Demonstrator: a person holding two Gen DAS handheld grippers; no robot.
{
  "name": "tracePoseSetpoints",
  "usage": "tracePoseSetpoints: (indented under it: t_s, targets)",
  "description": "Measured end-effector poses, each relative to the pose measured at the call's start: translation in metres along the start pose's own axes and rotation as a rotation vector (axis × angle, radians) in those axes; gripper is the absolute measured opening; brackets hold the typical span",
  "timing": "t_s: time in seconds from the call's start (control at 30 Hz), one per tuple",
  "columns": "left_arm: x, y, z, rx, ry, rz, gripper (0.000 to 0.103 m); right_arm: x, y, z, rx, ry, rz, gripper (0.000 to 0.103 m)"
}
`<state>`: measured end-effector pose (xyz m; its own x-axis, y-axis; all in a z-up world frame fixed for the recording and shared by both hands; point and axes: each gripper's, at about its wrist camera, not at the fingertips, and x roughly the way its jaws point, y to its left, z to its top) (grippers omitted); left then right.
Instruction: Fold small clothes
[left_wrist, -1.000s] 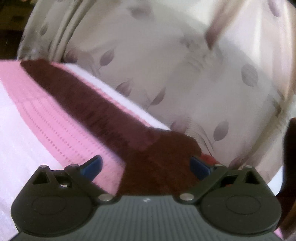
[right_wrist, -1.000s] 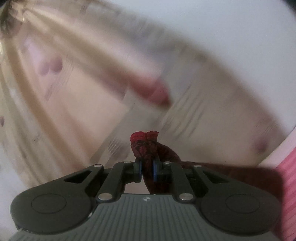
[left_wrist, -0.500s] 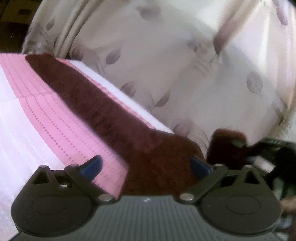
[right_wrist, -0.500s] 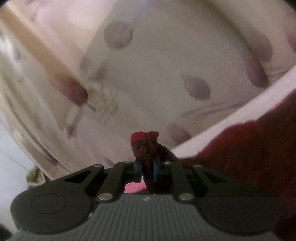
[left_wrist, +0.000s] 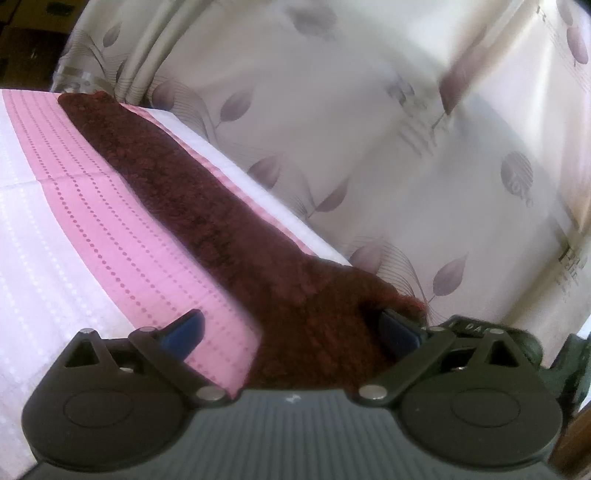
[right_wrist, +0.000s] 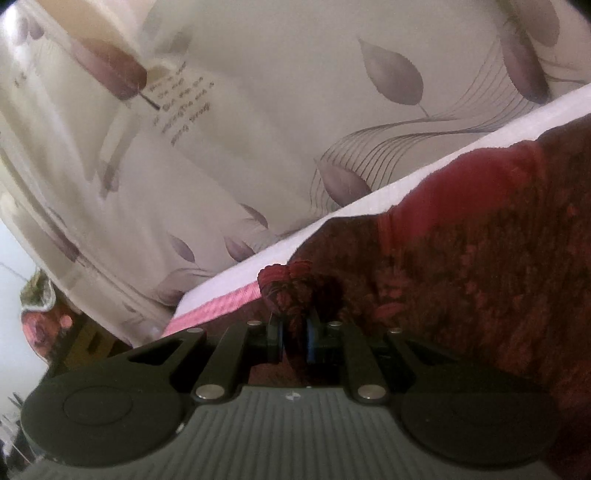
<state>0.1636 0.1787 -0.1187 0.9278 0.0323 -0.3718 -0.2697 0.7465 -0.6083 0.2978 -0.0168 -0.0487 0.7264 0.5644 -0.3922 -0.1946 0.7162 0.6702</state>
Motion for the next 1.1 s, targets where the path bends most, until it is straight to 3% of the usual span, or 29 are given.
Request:
tracePoseSetpoints:
  t_s: [0.1, 0.27, 0.33, 0.37, 0.47, 0.57, 0.73, 0.8, 0.9, 0.97, 1.1]
  targets:
    - [-0.001, 0.0, 0.0, 0.001, -0.002, 0.003, 0.102, 0.006, -0.003, -0.007, -0.011, 0.024, 0.001, 0.022]
    - [0.002, 0.003, 0.002, -0.009, 0.014, 0.008, 0.102, 0.014, -0.006, -0.01, -0.006, 0.1, 0.062, 0.054]
    - [0.004, 0.008, 0.003, -0.034, 0.03, 0.015, 0.101, 0.01, -0.004, -0.008, 0.007, 0.123, 0.108, 0.074]
    - [0.005, 0.01, 0.004, -0.05, 0.041, 0.016, 0.102, 0.004, -0.003, -0.006, 0.022, 0.117, 0.131, 0.077]
    - [0.009, 0.02, 0.01, -0.081, 0.093, -0.026, 0.102, -0.024, 0.002, 0.0, 0.054, 0.057, 0.201, 0.077]
    - [0.004, 0.033, 0.025, -0.146, 0.127, -0.039, 0.101, -0.047, 0.008, -0.005, -0.001, 0.074, 0.152, 0.077]
    - [0.01, 0.059, 0.072, -0.128, 0.14, 0.07, 0.101, -0.079, 0.03, -0.038, -0.372, 0.083, -0.039, 0.077]
    - [0.022, 0.08, 0.098, -0.157, 0.167, 0.114, 0.101, -0.082, 0.029, -0.051, -0.459, 0.101, -0.082, 0.077]
    - [0.039, 0.128, 0.135, -0.298, 0.178, 0.152, 0.101, -0.078, 0.021, -0.058, -0.45, 0.122, -0.084, 0.077]
    - [0.042, 0.164, 0.157, -0.418, 0.129, 0.112, 0.101, -0.079, 0.018, -0.057, -0.43, 0.115, -0.075, 0.078]
    - [0.059, 0.211, 0.199, -0.528, 0.113, 0.113, 0.101, -0.081, 0.009, -0.055, -0.383, 0.102, -0.058, 0.079]
